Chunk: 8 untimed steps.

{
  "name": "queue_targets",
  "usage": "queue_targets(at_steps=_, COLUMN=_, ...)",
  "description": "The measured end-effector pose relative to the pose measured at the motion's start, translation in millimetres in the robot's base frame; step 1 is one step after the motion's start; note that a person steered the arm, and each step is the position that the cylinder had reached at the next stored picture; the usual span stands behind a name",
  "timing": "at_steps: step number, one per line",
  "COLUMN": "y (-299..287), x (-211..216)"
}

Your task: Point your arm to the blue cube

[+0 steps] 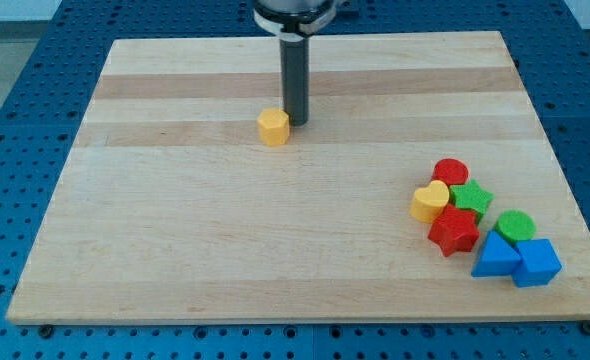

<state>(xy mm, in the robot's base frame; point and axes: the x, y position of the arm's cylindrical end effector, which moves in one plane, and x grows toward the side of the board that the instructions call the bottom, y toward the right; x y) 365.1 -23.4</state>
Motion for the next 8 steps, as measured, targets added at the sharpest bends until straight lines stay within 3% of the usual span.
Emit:
queue_targets(at_steps=1, y=41, x=0)
queue_targets(at_steps=2, y=129, x=7)
queue_targets(at_steps=4, y=245, x=56)
queue_targets(at_steps=5, y=271, x=73)
queue_targets(at_steps=8, y=344, x=189)
